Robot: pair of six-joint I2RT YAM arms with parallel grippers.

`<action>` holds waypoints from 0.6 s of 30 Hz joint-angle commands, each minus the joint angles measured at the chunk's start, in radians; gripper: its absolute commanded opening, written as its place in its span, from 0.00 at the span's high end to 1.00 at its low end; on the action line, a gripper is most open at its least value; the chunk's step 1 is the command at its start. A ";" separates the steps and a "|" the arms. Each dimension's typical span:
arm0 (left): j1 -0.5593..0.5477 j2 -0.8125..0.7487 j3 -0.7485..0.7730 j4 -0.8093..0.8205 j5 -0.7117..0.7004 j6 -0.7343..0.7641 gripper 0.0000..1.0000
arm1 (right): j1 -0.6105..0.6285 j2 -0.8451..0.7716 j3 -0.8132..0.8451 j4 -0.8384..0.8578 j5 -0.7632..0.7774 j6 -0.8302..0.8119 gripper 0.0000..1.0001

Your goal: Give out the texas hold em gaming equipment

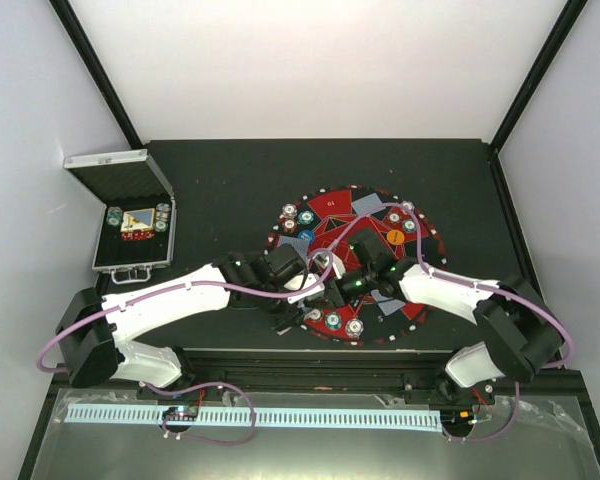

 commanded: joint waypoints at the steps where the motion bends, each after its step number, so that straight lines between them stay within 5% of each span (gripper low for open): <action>1: -0.002 -0.012 0.015 0.013 0.011 0.012 0.49 | -0.013 -0.025 0.008 -0.056 0.039 -0.020 0.69; 18: -0.002 -0.001 0.015 0.013 0.003 0.010 0.49 | -0.028 -0.094 0.010 -0.046 -0.063 0.008 0.99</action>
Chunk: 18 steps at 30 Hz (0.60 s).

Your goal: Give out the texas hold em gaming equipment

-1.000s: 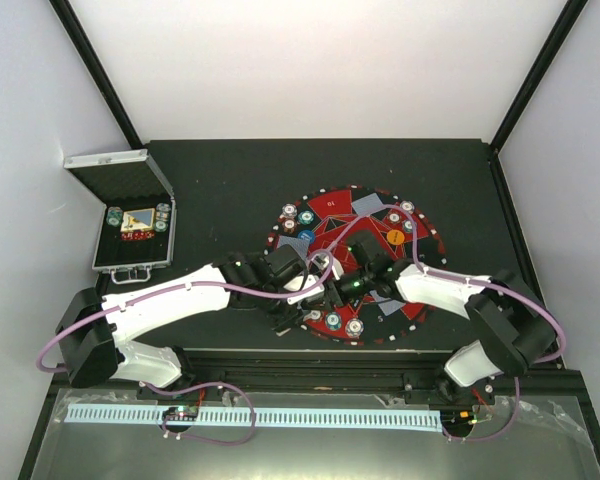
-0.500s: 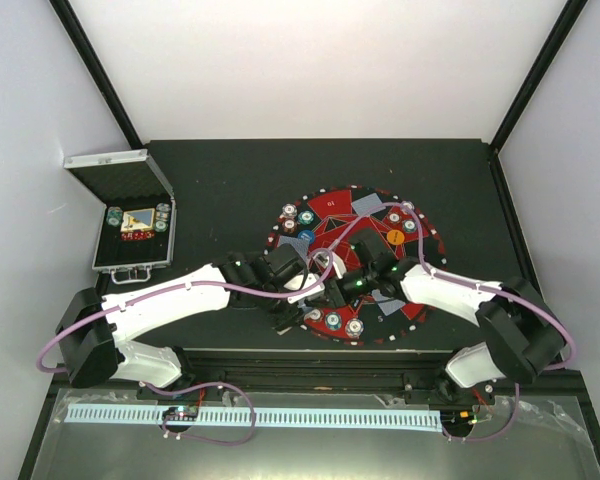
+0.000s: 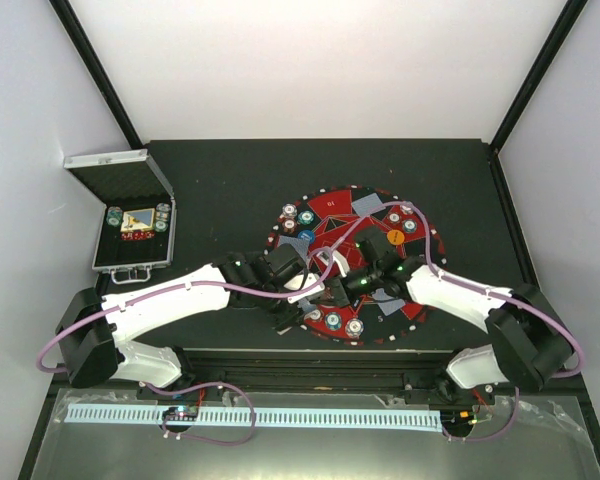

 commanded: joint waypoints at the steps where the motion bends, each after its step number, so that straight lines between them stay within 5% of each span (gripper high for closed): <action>1: -0.002 0.000 0.016 0.010 0.002 0.010 0.48 | -0.011 -0.038 0.010 -0.005 -0.024 -0.003 0.99; 18: 0.001 0.015 0.015 0.009 -0.069 0.003 0.49 | -0.220 -0.142 0.001 -0.092 0.024 0.048 0.99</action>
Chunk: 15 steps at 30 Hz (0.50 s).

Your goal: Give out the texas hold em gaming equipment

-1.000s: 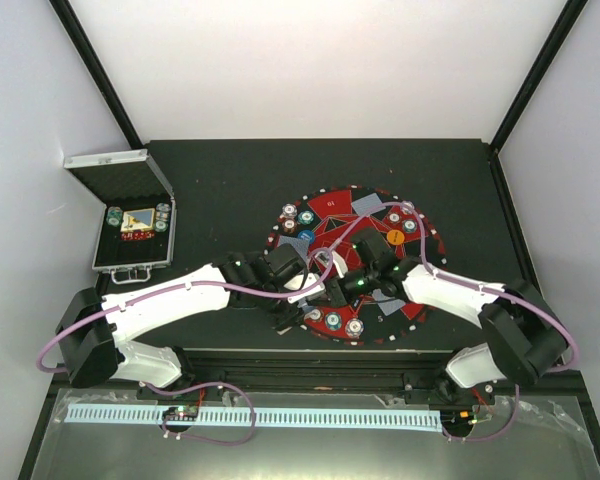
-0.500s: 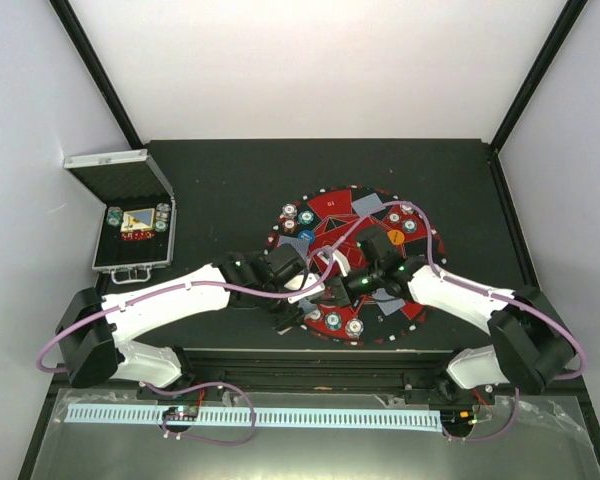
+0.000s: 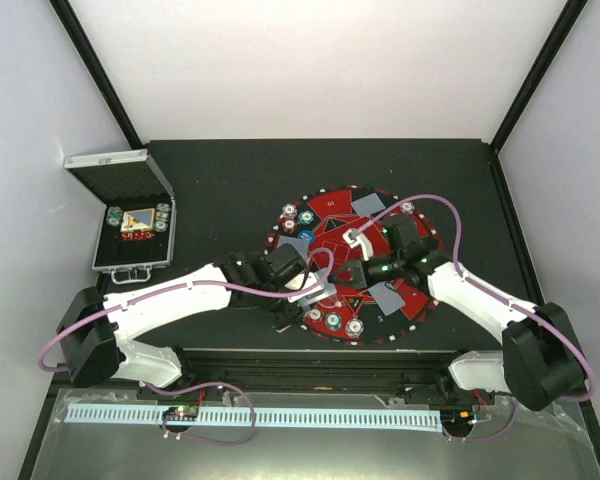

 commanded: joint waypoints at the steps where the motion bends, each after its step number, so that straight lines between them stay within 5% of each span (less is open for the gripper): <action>1: 0.004 0.012 0.014 0.004 -0.060 0.003 0.49 | -0.096 -0.058 -0.003 -0.019 0.047 0.046 0.99; 9: 0.094 0.002 0.015 -0.002 -0.115 -0.002 0.49 | -0.154 -0.082 -0.031 0.126 0.236 0.259 0.99; 15: 0.238 -0.036 0.016 -0.010 -0.153 -0.012 0.49 | -0.144 0.050 -0.041 0.369 0.331 0.460 0.99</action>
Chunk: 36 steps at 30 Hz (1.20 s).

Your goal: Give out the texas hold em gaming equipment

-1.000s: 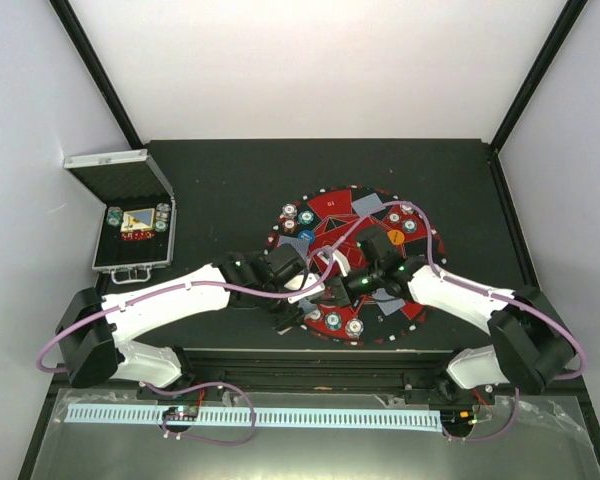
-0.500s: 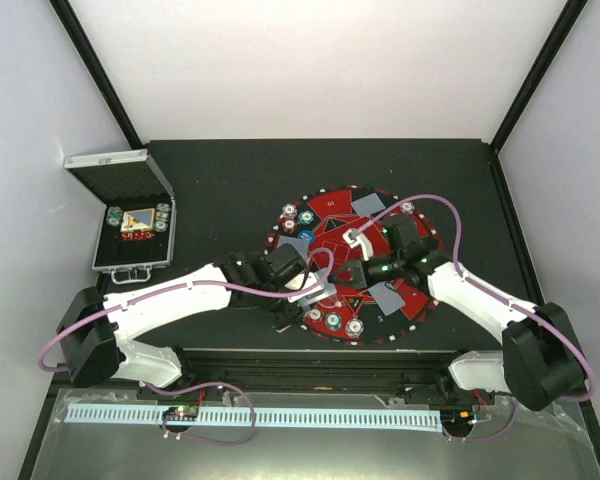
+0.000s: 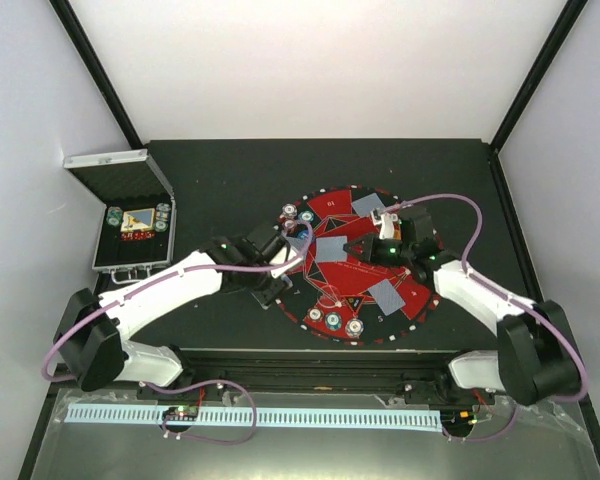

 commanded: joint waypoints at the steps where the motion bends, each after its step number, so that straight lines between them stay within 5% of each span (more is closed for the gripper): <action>1: 0.092 -0.047 0.018 -0.010 -0.052 -0.011 0.49 | 0.018 0.111 0.010 0.208 0.108 0.178 0.99; 19: 0.116 -0.039 0.017 -0.009 -0.013 -0.015 0.49 | 0.251 0.585 0.329 0.264 0.191 0.304 0.99; 36: 0.117 -0.057 0.007 0.003 0.006 -0.012 0.49 | 0.251 0.659 0.349 0.156 0.292 0.273 0.99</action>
